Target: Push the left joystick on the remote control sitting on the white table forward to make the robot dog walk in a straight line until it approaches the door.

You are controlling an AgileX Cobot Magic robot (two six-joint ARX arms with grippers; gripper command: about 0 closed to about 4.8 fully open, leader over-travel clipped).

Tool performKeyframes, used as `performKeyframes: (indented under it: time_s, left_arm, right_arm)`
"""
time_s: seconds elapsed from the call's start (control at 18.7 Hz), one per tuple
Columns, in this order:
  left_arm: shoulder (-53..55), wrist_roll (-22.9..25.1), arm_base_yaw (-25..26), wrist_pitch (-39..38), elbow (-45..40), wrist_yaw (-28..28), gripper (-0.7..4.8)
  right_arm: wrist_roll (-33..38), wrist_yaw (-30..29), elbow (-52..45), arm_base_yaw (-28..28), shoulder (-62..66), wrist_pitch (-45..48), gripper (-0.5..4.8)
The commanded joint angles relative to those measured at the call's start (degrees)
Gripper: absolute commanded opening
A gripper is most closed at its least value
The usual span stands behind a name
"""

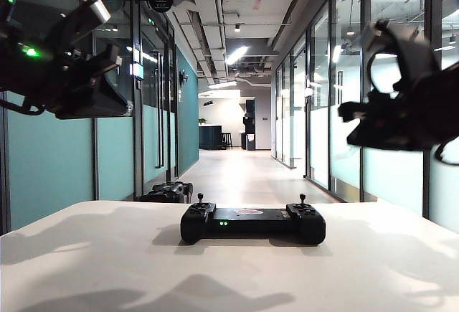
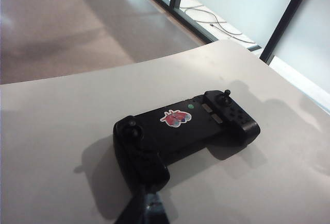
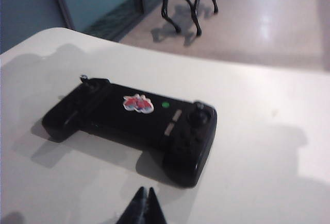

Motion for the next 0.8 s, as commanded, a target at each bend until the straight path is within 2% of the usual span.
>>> performKeyframes:
  time_s: [0.05,0.43,0.48,0.54,0.59,0.7,0.75,0.8]
  left_arm:
    - [0.1,0.1,0.0,0.3,1.3,0.4,-0.06]
    - [0.2,0.1,0.0,0.2,1.5,0.4,-0.05]
    - [0.9,0.1,0.0,0.1,1.7,0.4,-0.06]
    - [1.7,0.0,0.0,0.0,2.0,0.5,-0.06]
    - [2.2,0.0,0.0,0.0,2.0,0.4,-0.06]
    - [3.3,0.0,0.0,0.0,2.2,0.4,-0.06]
    - [4.1,0.1,0.0,0.1,2.4,0.4,-0.06]
    - [5.0,0.1,0.0,0.0,2.9,0.5,-0.06]
  right_arm:
    - [1.9,0.1,1.6,0.0,3.5,1.1,-0.02]
    - [1.9,0.3,8.8,0.0,15.2,1.0,0.04]
    - [1.9,0.4,10.2,0.0,16.8,1.0,1.41]
    - [1.9,0.4,11.0,0.0,17.6,1.0,2.2]
    - [1.9,1.3,11.4,0.0,18.1,1.0,2.37]
    - [1.9,3.7,11.8,0.3,18.5,1.0,3.04]
    - [2.3,5.9,12.2,0.4,18.8,1.0,3.86]
    - [3.1,5.9,12.6,0.4,19.2,1.0,4.05]
